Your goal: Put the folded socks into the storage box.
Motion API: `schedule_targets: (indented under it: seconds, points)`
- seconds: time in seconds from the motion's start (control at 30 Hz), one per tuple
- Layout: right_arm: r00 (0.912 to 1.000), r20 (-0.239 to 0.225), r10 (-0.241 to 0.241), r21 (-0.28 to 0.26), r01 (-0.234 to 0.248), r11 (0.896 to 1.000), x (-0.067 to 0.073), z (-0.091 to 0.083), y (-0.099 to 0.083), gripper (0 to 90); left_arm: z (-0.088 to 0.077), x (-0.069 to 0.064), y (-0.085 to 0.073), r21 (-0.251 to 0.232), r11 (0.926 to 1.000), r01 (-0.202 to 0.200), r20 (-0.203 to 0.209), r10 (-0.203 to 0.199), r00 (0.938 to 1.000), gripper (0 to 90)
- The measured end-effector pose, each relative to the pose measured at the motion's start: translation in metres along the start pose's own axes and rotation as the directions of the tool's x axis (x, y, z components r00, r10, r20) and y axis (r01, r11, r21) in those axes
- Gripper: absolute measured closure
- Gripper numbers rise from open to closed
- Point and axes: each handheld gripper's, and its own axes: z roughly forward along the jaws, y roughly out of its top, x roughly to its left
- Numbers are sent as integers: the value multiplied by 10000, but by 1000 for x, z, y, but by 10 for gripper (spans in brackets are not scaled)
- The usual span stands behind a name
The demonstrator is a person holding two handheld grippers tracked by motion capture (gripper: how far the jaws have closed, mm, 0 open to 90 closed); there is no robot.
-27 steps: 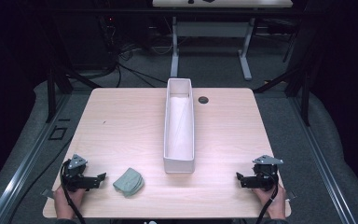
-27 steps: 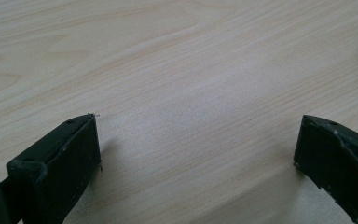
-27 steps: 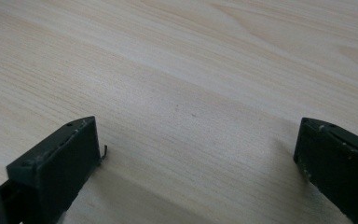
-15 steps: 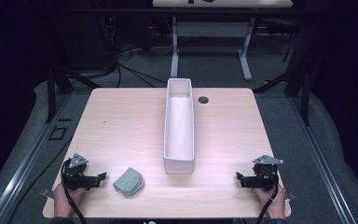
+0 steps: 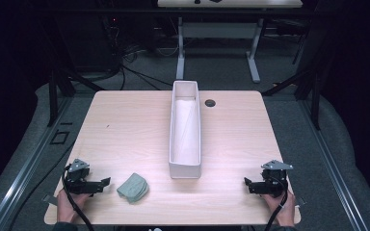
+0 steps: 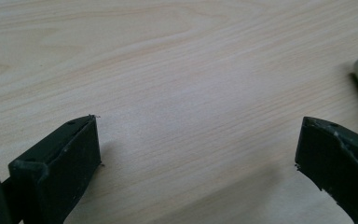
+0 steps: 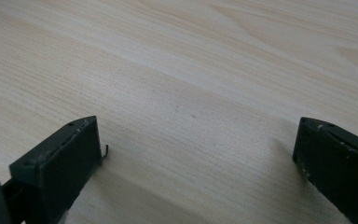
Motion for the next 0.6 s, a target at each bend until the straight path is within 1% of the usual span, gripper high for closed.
schedule_targets:
  seconds: [0.07, 0.1, 0.17, 0.2, 0.27, 0.3, 0.33, 0.37, 0.4, 0.53, 0.6]
  points:
    - [10000, 4, -5, -28, 5, 10000, 0, 0, 0, 6, -2, -1, 2, -11, 10000, -31, 55, 31, 10000, 0]
    - [10000, 0, -5, -32, 5, 10000, 0, 0, 0, 7, -9, -5, 8, -123, 9999, -29, 191, 31, 9998, 0]
    - [10000, 0, -4, -33, 4, 10000, 0, 0, 0, 7, -16, -11, 13, -211, 9997, -105, 332, 111, 9994, 1]
    - [10000, 0, -4, -33, 4, 10000, 0, 0, 0, 7, -16, -11, 13, -211, 9997, -105, 332, 111, 9994, 0]
    - [10000, 5, 3, -32, -3, 10000, 0, 0, 0, 8, -22, -16, 19, -248, 9996, -164, 494, 177, 9986, 1]
    - [10000, 3, 4, -31, -4, 10000, 0, 0, 0, 8, -24, -20, 21, -352, 9993, -93, 655, 116, 9978, 1]
    - [10000, 14, 18, -30, -18, 10000, 0, 0, 0, 8, -29, -26, 27, -509, 9987, -27, 977, 77, 9952, 1]
    - [10000, 12, 11, -39, -11, 10000, 0, 0, 0, 8, -32, -30, 30, -554, 9985, -54, 1070, 113, 9942, 1]
    - [10000, 12, 11, -39, -11, 10000, 0, 0, 0, 8, -32, -30, 30, -554, 9985, -54, 1070, 113, 9942, 1]
    - [10000, 6, 8, -36, -8, 10000, 0, 0, 0, 8, -39, -47, 39, -683, 9974, -247, 1177, 327, 9925, 1]
    - [10000, 7, 11, -37, -11, 10000, 0, 0, 0, 8, -37, -55, 43, -543, 9981, -293, 1364, 365, 9900, 3]
